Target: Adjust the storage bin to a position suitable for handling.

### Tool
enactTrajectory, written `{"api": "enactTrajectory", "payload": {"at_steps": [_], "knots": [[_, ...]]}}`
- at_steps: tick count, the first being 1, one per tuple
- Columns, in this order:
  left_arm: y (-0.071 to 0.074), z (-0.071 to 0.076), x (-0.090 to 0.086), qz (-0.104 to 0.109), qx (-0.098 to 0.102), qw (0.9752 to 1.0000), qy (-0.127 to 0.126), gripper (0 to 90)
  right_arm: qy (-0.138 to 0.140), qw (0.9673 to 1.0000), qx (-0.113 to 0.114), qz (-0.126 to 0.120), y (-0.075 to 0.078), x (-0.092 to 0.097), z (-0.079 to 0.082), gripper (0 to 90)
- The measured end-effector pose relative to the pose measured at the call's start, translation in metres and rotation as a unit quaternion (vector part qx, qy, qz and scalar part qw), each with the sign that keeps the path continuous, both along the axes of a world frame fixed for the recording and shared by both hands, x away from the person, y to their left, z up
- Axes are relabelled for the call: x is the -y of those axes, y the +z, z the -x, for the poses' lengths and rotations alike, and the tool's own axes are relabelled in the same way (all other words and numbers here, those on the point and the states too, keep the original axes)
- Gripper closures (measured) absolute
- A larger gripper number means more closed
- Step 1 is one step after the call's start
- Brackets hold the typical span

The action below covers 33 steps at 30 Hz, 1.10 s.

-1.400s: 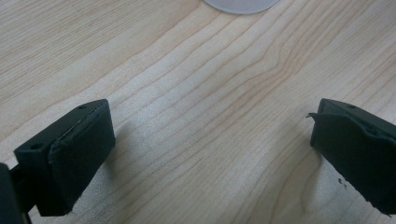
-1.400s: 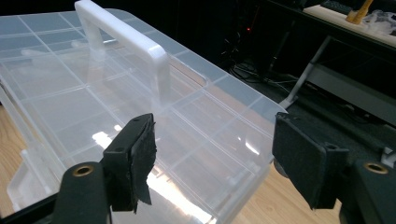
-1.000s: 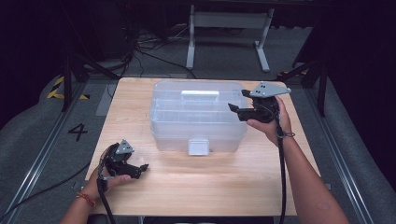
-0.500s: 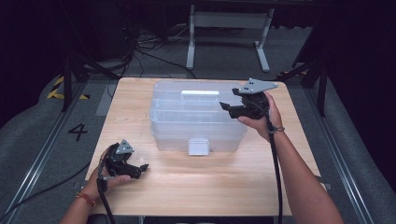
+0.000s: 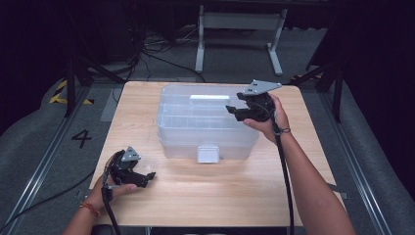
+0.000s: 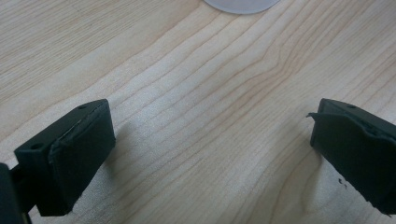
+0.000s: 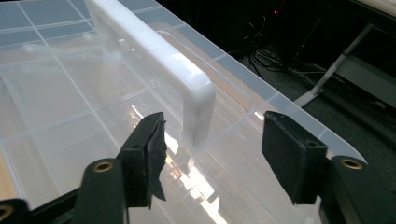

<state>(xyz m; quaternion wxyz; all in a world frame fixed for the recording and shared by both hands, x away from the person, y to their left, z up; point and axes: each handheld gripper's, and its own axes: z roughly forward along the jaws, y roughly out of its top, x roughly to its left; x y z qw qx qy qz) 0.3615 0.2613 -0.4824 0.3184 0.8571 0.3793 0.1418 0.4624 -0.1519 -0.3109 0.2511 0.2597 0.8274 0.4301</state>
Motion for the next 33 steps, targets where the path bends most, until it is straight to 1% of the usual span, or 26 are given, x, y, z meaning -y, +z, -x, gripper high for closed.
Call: {"api": "enactTrajectory", "payload": {"at_steps": [4,7,8,9,10,13,16,18,19,20,21,22,24,25,28,29,30,31,32,33], "knots": [[0.0,0.0,0.0,0.0,0.0,1.0,0.0,0.2,0.011,0.9999,-0.001,0.005,0.003,-0.006,-0.001,48.4],[0.0,0.0,0.0,0.0,0.0,1.0,0.0,0.3,0.015,0.9997,-0.001,0.018,0.005,-0.012,-0.002,52.9],[0.0,0.0,0.0,-0.001,-0.001,1.0,-0.001,0.3,0.016,0.9997,-0.002,0.02,0.005,-0.014,-0.003,54.5],[0.0,0.0,0.0,0.0,0.0,1.0,0.0,0.3,0.018,0.9996,-0.009,0.018,0.006,-0.015,-0.004,56.9],[0.0,0.0,0.0,0.0,0.0,1.0,0.0,0.3,0.015,0.9997,-0.01,0.018,0.006,-0.016,-0.005,59.4],[0.0,0.0,0.0,0.001,-0.002,1.0,0.002,0.4,0.013,0.9996,-0.013,0.02,0.005,-0.018,-0.006,62.9],[0.0,0.002,0.0,0.003,-0.005,1.0,-0.001,0.4,0.012,0.9994,-0.01,0.029,0.005,-0.022,-0.006,65.9],[0.0,0.002,-0.001,0.005,0.001,1.0,-0.007,0.7,0.007,0.9993,-0.007,0.035,0.005,-0.024,-0.007,70.5],[0.0,0.002,-0.001,0.005,0.001,1.0,-0.007,1.1,0.007,0.9993,-0.007,0.035,0.005,-0.024,-0.007,70.5],[0.0,0.001,-0.002,0.001,0.001,0.9999,-0.012,1.1,0.002,0.9993,-0.006,0.036,0.006,-0.025,-0.007,71.6],[0.0,0.001,-0.002,0.003,0.003,0.9999,-0.01,1.4,0.001,0.9992,-0.006,0.039,0.006,-0.025,-0.007,71.8],[0.0,0.002,-0.002,0.008,0.001,1.0,-0.005,2.7,0.001,0.9991,-0.006,0.041,0.007,-0.025,-0.007,72.0],[0.001,0.002,-0.003,0.005,0.001,1.0,-0.005,6.3,0.001,0.9991,-0.005,0.043,0.007,-0.026,-0.007,72.1],[0.001,0.002,-0.003,0.009,0.005,0.9999,-0.008,6.3,-0.001,0.999,-0.004,0.045,0.007,-0.026,-0.007,72.1],[0.004,0.002,-0.003,0.017,-0.001,0.9998,-0.008,16.8,-0.002,0.9987,-0.006,0.05,0.008,-0.027,-0.007,72.4],[0.005,0.003,0.0,0.025,-0.004,0.9996,-0.008,19.3,-0.002,0.9987,-0.008,0.05,0.009,-0.027,-0.008,72.4],[0.007,0.003,0.001,0.019,0.003,0.9997,-0.012,20.0,-0.002,0.9986,-0.008,0.052,0.009,-0.027,-0.009,72.4],[0.009,0.004,0.002,0.019,0.008,0.9997,-0.016,20.0,-0.002,0.9985,-0.008,0.054,0.01,-0.027,-0.009,72.4],[0.011,0.005,0.003,0.023,0.013,0.9994,-0.02,20.8,-0.002,0.9985,-0.008,0.055,0.01,-0.027,-0.01,72.5],[0.013,0.006,0.003,0.02,0.019,0.9994,-0.022,21.8,-0.002,0.9984,-0.008,0.055,0.011,-0.027,-0.01,72.6]]}}
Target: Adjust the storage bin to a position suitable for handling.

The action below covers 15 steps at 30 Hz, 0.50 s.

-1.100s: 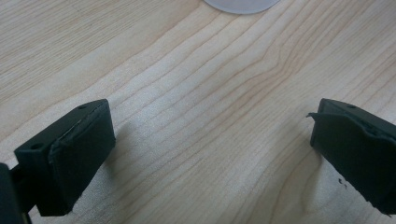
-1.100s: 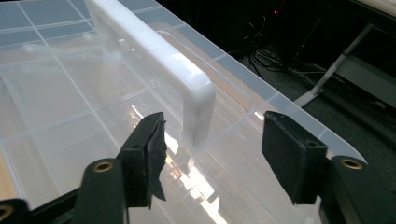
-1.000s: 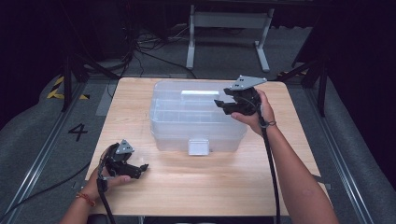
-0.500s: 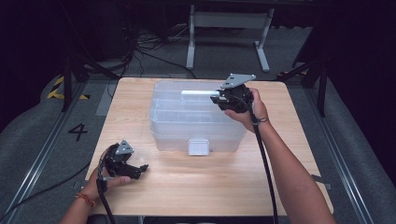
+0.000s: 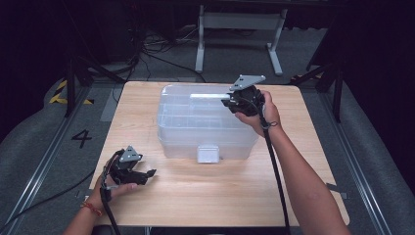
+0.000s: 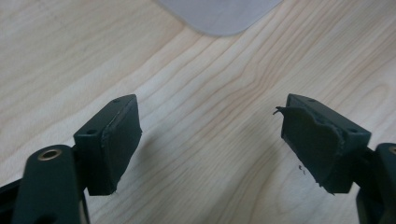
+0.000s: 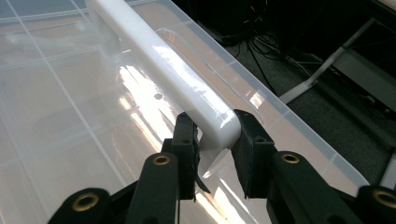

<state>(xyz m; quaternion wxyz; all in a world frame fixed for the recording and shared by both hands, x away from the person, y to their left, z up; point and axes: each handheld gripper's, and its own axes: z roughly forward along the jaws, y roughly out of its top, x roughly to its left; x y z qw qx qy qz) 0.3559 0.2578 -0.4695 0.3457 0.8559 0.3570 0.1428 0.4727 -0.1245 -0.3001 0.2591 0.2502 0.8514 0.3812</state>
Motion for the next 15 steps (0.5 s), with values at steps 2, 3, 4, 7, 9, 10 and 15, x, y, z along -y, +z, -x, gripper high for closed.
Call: {"api": "enactTrajectory", "payload": {"at_steps": [2,3,4,7,9,10,15], "knots": [[0.002,0.0,0.001,-0.004,0.018,0.9998,-0.002,23.5,-0.002,1.0,-0.003,-0.001,0.002,0.0,-0.002,72.6],[0.003,0.0,0.0,-0.004,0.019,0.9998,-0.01,23.5,-0.002,1.0,-0.003,-0.001,0.002,0.0,-0.002,72.6],[0.005,-0.001,-0.001,-0.002,0.025,0.9996,-0.013,25.0,-0.004,1.0,-0.004,-0.002,0.003,0.0,-0.003,72.6],[0.014,-0.002,-0.003,0.02,0.035,0.9991,-0.015,32.7,-0.001,0.9999,-0.012,-0.002,0.006,0.001,-0.007,72.7],[0.021,-0.002,-0.004,0.027,0.046,0.9984,-0.016,35.9,0.001,0.9999,-0.017,-0.002,0.007,0.001,-0.008,72.7],[0.025,-0.003,-0.003,0.034,0.048,0.9981,-0.016,37.7,0.0,0.9998,-0.019,-0.002,0.008,0.001,-0.009,72.7],[0.047,-0.004,0.001,0.036,0.074,0.9963,-0.026,47.7,0.003,0.9996,-0.028,-0.006,0.012,0.002,-0.014,72.7]]}}
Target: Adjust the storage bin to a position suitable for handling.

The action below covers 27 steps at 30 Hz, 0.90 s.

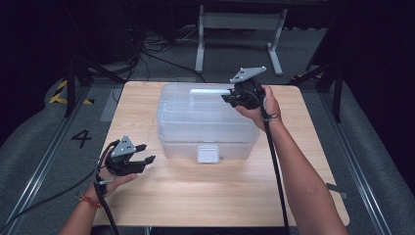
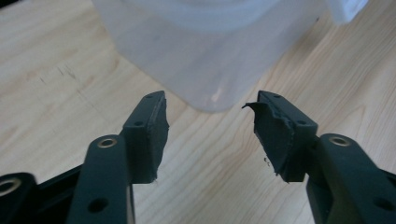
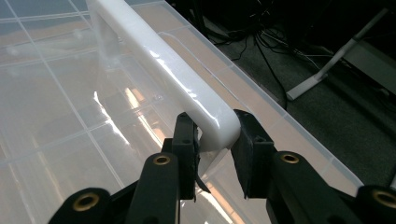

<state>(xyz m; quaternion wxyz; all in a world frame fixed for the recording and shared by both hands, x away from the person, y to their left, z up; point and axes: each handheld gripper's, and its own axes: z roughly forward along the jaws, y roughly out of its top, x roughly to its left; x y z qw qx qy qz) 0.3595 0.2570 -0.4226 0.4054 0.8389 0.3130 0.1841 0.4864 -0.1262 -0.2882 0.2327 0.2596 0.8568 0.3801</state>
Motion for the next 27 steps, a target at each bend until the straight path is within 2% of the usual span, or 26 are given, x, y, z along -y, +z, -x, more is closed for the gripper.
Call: {"api": "enactTrajectory", "payload": {"at_steps": [1,2,4,8,9,11,16,21,27], "knots": [[0.007,0.0,0.001,0.007,0.002,1.0,-0.006,51.7,0.001,1.0,-0.003,0.002,0.001,0.0,-0.002,72.7],[0.007,0.0,0.001,0.007,0.002,1.0,-0.006,53.2,0.001,1.0,-0.003,0.002,0.001,0.0,-0.002,72.7],[0.014,0.0,0.004,-0.001,0.004,1.0,-0.008,55.6,0.001,1.0,-0.006,0.002,0.003,0.0,-0.003,72.6],[0.023,-0.003,0.007,0.014,0.009,0.9998,-0.01,66.3,0.001,1.0,-0.01,0.001,0.005,0.0,-0.006,72.6],[0.026,-0.004,0.008,0.022,0.007,0.9997,-0.011,66.3,0.001,0.9999,-0.011,-0.001,0.006,0.0,-0.006,72.6],[0.03,-0.008,0.011,0.032,0.003,0.9994,-0.015,72.6,0.002,0.9999,-0.013,0.0,0.006,0.0,-0.008,72.6],[0.03,-0.014,0.017,0.024,0.001,0.9997,-0.007,78.6,0.002,0.9998,-0.017,0.0,0.008,0.0,-0.01,72.6],[0.027,-0.019,0.021,0.029,0.0,0.9996,0.006,81.0,0.001,0.9998,-0.019,0.001,0.009,0.0,-0.01,72.5],[0.026,-0.022,0.025,0.021,0.01,0.9997,0.009,84.8,0.0,0.9998,-0.018,0.004,0.01,0.0,-0.01,72.5]]}}
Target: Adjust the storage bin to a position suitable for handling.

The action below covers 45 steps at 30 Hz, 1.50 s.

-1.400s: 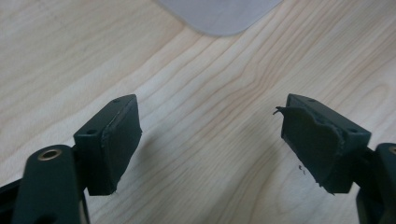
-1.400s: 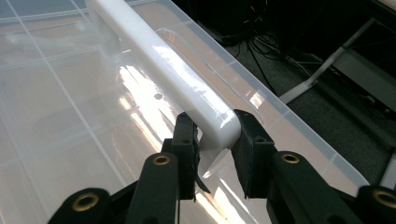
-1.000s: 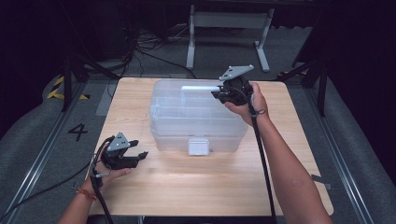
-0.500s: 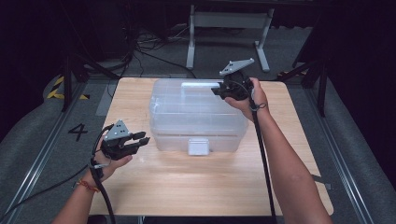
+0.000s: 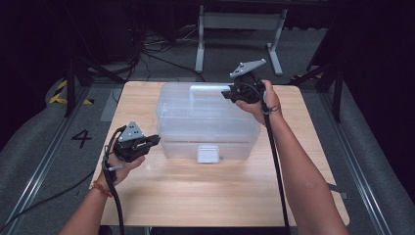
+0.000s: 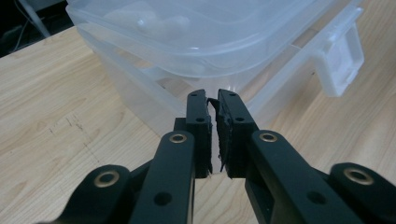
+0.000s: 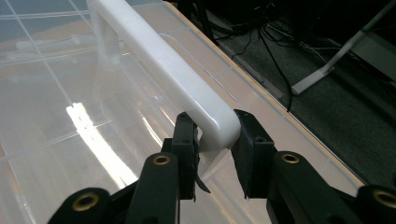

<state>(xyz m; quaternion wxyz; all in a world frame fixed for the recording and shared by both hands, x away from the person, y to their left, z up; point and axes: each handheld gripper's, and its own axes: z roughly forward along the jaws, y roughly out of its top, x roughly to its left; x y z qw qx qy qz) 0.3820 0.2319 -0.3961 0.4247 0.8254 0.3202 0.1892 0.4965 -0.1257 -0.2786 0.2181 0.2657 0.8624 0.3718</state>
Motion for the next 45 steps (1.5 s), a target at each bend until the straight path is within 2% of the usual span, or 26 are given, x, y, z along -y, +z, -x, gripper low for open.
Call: {"api": "enactTrajectory", "payload": {"at_steps": [3,4,8,17,19,23,27,35,39,42,45], "knots": [[-0.002,-0.002,0.0,-0.005,0.004,1.0,0.004,87.9,0.0,1.0,0.0,0.002,0.0,0.0,0.001,72.5],[-0.002,-0.003,-0.001,0.001,0.004,1.0,0.004,88.9,-0.001,1.0,0.0,0.004,-0.001,-0.001,0.002,72.5],[-0.002,-0.004,-0.001,0.01,0.009,0.9999,0.008,89.2,0.001,1.0,0.002,0.007,-0.001,-0.001,0.003,72.5],[-0.007,-0.007,0.0,0.007,0.012,0.9997,0.019,89.4,0.0,0.9999,0.011,0.006,-0.006,0.002,0.009,72.5],[-0.009,-0.007,0.0,0.008,0.014,0.9997,0.019,89.8,0.003,0.9999,0.017,0.004,-0.008,0.004,0.011,72.3],[-0.011,-0.008,0.0,0.014,0.011,0.9997,0.016,89.7,0.006,0.9997,0.017,-0.016,-0.01,0.011,0.016,71.6],[-0.01,-0.008,-0.002,0.016,0.02,0.9996,0.012,89.7,0.005,0.9997,0.02,-0.014,-0.01,0.019,0.02,69.1],[-0.008,-0.007,-0.001,0.018,0.029,0.9994,0.009,89.8,-0.001,0.9986,0.041,-0.033,-0.005,0.046,0.036,61.4],[-0.007,-0.007,-0.001,0.02,0.031,0.9993,0.009,89.7,-0.015,0.9979,0.054,-0.033,-0.004,0.07,0.049,60.1],[-0.006,-0.007,0.0,0.019,0.03,0.9993,0.012,89.8,-0.034,0.9965,0.062,-0.045,-0.006,0.091,0.058,59.5],[-0.005,-0.007,0.001,0.021,0.032,0.9992,0.012,89.7,-0.045,0.9953,0.067,-0.054,-0.01,0.101,0.063,59.8]]}}
